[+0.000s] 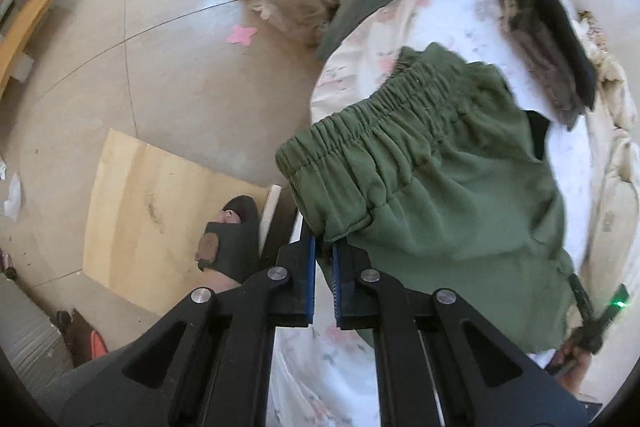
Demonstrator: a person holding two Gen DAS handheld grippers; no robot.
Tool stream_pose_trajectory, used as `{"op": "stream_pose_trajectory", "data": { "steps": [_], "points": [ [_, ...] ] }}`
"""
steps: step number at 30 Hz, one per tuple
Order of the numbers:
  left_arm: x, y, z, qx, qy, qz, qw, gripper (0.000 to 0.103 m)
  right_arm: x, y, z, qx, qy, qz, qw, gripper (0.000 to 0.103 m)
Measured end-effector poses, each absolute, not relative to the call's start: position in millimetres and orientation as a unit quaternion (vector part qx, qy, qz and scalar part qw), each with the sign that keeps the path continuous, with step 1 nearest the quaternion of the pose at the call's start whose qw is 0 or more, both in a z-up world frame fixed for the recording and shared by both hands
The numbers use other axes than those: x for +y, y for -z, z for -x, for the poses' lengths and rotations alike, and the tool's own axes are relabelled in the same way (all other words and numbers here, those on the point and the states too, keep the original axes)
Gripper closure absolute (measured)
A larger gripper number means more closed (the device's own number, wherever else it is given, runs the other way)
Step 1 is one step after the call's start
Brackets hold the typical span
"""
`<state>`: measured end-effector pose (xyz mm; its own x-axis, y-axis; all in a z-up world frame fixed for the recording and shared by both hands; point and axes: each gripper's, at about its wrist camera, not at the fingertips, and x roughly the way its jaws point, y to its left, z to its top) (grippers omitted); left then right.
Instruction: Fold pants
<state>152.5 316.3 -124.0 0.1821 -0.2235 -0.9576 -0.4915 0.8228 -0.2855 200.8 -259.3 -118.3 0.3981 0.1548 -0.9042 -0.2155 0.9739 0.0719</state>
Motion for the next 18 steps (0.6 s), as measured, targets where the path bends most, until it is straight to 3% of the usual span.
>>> {"op": "stream_pose_trajectory", "data": {
  "steps": [2, 4, 6, 10, 12, 18],
  "points": [
    [315, 136, -157, 0.652, -0.106, 0.284, 0.695, 0.093, -258, 118, -200, 0.539, -0.109, 0.031, 0.835, 0.07],
    [314, 131, -156, 0.657, -0.131, 0.253, 0.697, 0.064, -258, 117, -197, 0.539, -0.109, 0.032, 0.835, 0.07],
    [311, 114, -152, 0.643, -0.168, 0.211, 0.717, 0.053, -260, 115, -195, 0.537, -0.108, 0.034, 0.836, 0.07],
    [277, 64, -157, 0.571, -0.131, 0.175, 0.791, 0.053, -261, 117, -195, 0.546, -0.101, 0.026, 0.832, 0.07],
    [236, 61, -171, 0.576, -0.064, 0.132, 0.804, 0.053, -257, 118, -192, 0.553, -0.11, 0.007, 0.826, 0.07],
    [139, 127, -212, 0.625, -0.001, 0.021, 0.78, 0.053, -185, 137, -165, 0.578, -0.187, -0.029, 0.794, 0.072]
  ]
}}
